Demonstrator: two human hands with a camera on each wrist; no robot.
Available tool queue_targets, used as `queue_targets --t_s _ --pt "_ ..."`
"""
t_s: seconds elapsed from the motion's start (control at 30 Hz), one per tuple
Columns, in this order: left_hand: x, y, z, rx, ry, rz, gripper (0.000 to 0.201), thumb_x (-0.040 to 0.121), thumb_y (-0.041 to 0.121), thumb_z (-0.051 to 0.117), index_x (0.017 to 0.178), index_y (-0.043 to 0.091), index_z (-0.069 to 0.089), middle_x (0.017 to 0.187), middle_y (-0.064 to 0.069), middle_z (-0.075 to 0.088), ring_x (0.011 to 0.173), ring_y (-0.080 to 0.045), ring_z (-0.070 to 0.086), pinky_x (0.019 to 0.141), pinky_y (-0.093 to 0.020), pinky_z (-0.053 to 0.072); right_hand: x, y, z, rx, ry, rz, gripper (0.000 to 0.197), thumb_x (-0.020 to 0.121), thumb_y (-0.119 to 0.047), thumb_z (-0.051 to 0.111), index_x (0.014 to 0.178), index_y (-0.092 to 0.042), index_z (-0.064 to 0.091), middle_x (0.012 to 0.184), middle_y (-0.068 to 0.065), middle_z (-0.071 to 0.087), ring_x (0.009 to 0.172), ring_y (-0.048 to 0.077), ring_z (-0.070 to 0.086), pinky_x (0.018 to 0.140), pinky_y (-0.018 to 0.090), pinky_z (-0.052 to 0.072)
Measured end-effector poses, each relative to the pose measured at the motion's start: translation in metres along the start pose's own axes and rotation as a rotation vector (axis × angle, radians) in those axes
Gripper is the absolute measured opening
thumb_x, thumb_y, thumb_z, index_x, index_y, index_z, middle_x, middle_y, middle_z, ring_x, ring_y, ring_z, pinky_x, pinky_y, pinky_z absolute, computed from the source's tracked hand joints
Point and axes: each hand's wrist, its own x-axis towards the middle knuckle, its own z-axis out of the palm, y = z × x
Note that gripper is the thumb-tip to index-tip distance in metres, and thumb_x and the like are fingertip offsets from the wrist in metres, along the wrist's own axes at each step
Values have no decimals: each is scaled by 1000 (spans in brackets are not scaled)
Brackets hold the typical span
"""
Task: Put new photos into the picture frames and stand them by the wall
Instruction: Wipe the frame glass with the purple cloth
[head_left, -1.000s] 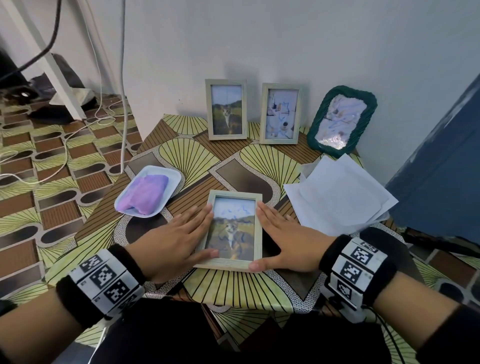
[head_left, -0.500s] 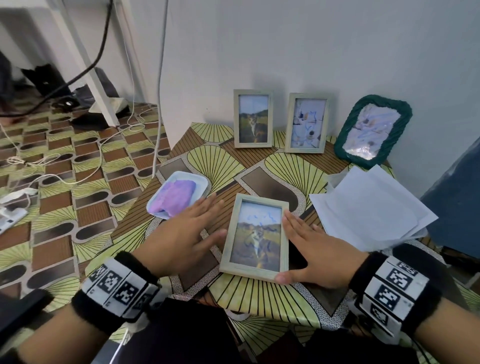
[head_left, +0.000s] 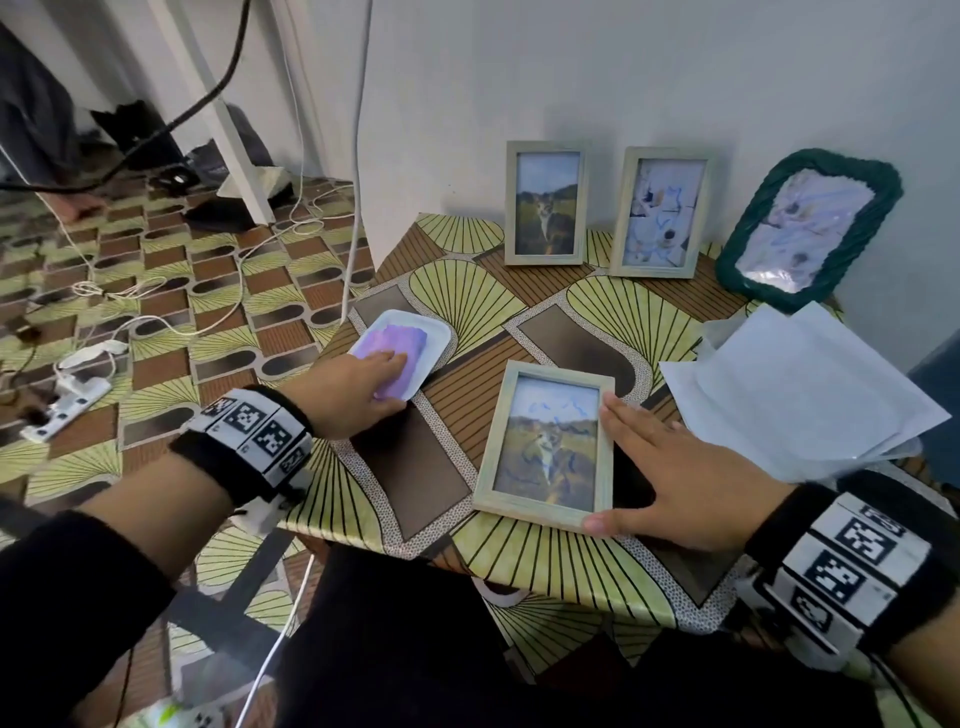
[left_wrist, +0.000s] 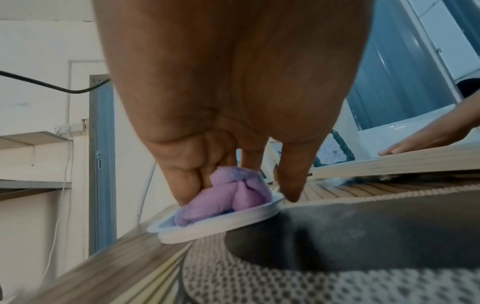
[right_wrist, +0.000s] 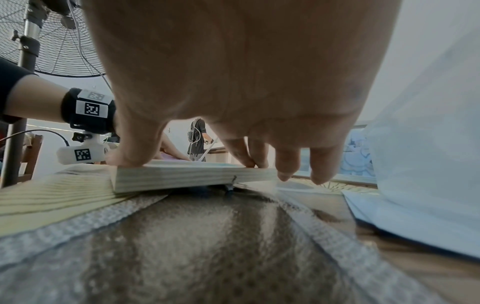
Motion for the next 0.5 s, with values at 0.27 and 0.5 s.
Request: queue_targets --t_s 0.27,0.5 --pt "6 -12 -1 -63 20 -54 50 102 32 45 151 30 33 133 -18 58 115 -32 57 97 -34 42 0 1 2 26 29 -2 129 58 -100 32 151 -29 -23 153 -21 -33 147 2 -7 114 27 3" --pt "1 -5 -4 -270 158 -91 41 101 19 46 141 22 52 123 -13 64 109 -28 58 89 -30 41 -1 -2 0 31 11 9 130 57 -100 33 150 -30 -24 152 -22 -35 131 -9 -8 113 27 4"
